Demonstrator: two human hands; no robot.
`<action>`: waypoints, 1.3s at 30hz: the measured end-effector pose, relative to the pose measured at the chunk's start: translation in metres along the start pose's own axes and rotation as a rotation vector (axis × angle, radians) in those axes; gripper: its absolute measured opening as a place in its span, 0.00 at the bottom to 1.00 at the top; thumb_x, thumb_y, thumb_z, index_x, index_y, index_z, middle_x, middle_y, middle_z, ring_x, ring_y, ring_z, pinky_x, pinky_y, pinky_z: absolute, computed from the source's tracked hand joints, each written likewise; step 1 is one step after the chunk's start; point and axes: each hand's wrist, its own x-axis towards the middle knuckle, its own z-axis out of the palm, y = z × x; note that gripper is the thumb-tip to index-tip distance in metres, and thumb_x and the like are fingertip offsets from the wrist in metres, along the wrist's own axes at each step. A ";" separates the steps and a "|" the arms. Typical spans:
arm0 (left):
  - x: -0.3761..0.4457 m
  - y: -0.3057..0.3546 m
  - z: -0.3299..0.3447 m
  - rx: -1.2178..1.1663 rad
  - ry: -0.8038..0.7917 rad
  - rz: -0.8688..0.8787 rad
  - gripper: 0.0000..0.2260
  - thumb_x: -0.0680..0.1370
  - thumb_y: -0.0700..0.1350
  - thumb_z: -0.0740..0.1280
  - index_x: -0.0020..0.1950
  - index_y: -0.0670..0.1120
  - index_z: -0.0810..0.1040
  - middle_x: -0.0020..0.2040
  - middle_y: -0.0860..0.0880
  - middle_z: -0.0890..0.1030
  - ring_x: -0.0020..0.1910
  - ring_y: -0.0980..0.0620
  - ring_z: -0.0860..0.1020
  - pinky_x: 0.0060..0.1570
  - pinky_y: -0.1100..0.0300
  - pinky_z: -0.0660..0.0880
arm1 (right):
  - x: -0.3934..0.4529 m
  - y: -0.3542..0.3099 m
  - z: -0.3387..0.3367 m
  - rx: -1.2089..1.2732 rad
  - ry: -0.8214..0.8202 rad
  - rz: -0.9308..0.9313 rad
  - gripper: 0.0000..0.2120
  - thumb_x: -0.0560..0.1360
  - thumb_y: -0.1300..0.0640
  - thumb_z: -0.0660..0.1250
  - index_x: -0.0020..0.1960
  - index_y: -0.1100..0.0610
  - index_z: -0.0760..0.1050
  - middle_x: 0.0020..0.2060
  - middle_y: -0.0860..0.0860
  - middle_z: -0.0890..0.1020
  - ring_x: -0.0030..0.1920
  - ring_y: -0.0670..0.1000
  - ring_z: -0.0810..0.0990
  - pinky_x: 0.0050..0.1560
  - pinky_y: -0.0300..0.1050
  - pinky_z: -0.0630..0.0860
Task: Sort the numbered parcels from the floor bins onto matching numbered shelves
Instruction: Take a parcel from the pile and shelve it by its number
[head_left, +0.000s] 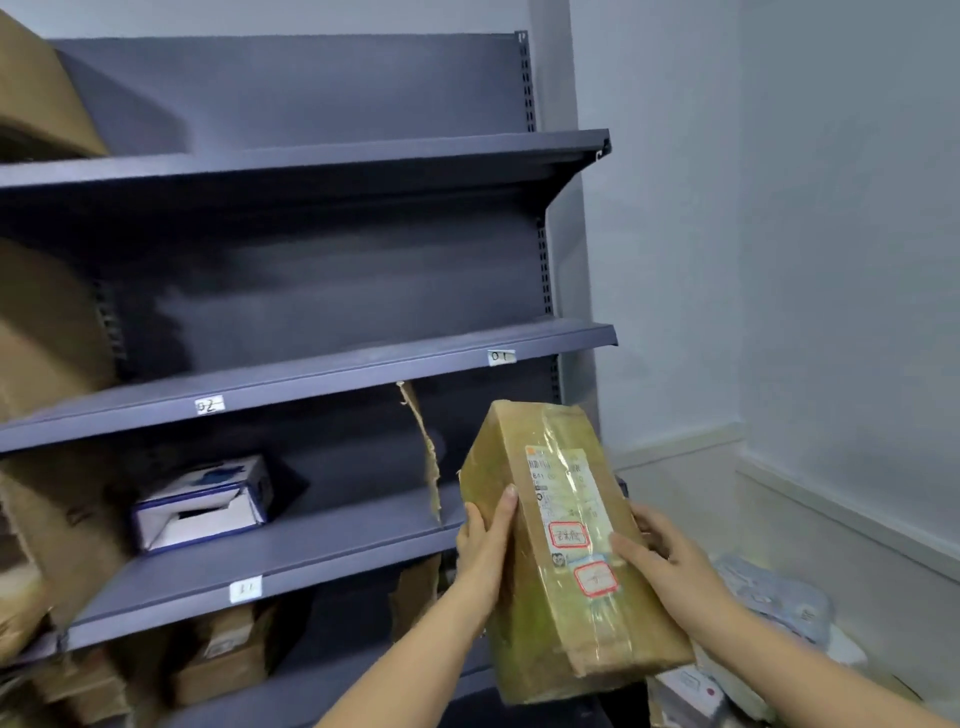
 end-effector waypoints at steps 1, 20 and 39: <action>0.004 -0.009 -0.011 -0.016 0.008 -0.027 0.47 0.57 0.82 0.62 0.73 0.70 0.58 0.75 0.52 0.65 0.71 0.44 0.68 0.68 0.38 0.64 | 0.001 0.001 0.010 0.069 -0.058 0.027 0.14 0.78 0.56 0.66 0.60 0.41 0.72 0.54 0.49 0.82 0.47 0.50 0.84 0.45 0.45 0.80; -0.129 -0.024 -0.133 -0.422 0.373 -0.073 0.19 0.78 0.50 0.64 0.66 0.42 0.73 0.54 0.38 0.83 0.49 0.39 0.82 0.50 0.47 0.78 | -0.001 0.023 0.171 0.122 -0.746 0.207 0.12 0.81 0.44 0.58 0.61 0.46 0.72 0.54 0.48 0.84 0.53 0.50 0.83 0.61 0.54 0.77; -0.227 -0.058 -0.181 -0.481 0.670 0.046 0.14 0.81 0.47 0.57 0.59 0.41 0.75 0.42 0.43 0.85 0.38 0.45 0.82 0.39 0.53 0.76 | -0.066 0.028 0.251 0.067 -1.041 0.136 0.15 0.82 0.45 0.57 0.66 0.48 0.70 0.57 0.47 0.80 0.55 0.47 0.81 0.57 0.46 0.77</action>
